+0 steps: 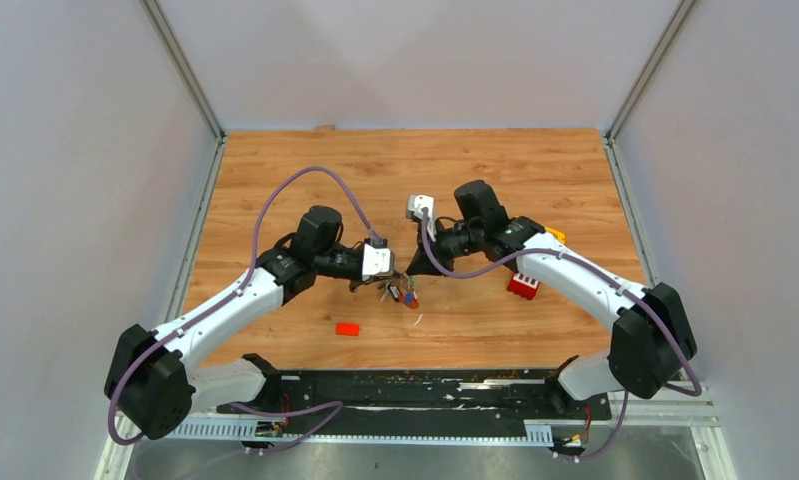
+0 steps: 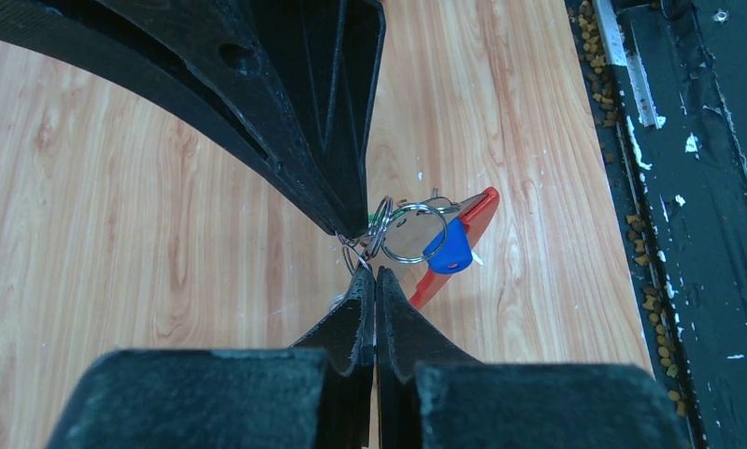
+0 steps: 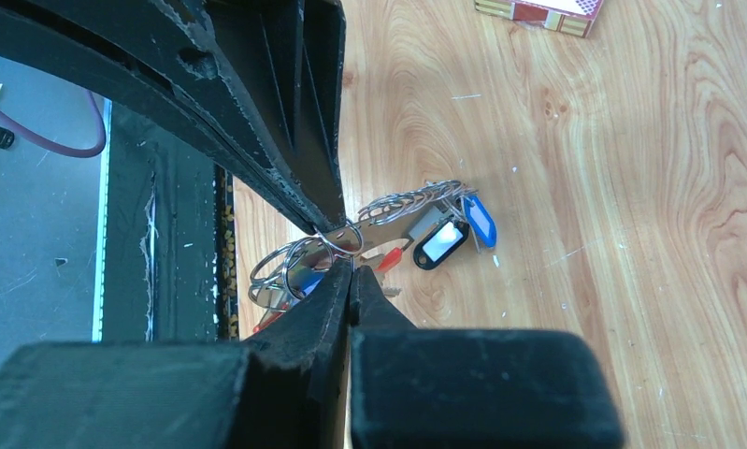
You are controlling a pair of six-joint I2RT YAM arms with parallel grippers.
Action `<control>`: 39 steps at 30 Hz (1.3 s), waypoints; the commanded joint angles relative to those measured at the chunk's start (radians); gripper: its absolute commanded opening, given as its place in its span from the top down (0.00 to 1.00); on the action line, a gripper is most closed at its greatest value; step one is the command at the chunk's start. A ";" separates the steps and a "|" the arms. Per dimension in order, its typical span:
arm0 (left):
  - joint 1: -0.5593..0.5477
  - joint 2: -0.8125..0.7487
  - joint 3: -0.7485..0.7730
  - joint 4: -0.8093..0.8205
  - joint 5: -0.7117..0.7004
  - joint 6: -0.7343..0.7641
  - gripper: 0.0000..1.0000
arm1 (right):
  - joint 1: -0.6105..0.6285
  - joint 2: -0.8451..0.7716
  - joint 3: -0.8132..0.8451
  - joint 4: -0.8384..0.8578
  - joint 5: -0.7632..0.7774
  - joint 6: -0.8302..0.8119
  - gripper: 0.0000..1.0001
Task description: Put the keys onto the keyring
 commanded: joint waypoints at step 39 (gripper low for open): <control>0.042 -0.032 -0.042 0.322 0.230 -0.296 1.00 | -0.006 -0.218 -0.032 -0.124 -0.121 -0.340 0.62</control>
